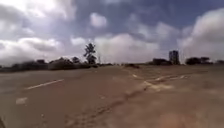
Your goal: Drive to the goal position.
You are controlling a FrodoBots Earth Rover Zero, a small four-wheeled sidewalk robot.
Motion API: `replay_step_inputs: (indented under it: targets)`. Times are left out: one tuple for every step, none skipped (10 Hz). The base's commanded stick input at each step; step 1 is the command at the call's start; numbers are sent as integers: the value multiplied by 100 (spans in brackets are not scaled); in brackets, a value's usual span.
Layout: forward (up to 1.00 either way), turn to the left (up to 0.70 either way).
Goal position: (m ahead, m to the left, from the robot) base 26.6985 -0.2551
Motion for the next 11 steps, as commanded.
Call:
replay_step_inputs:
  targets:
    - [100, 0]
    - [100, 0]
    - [100, 0]
    - [100, 0]
    - [100, 0]
    - [100, 0]
    - [100, 0]
    - [100, 0]
    - [100, 0]
    - [100, 0]
    - [100, 0]
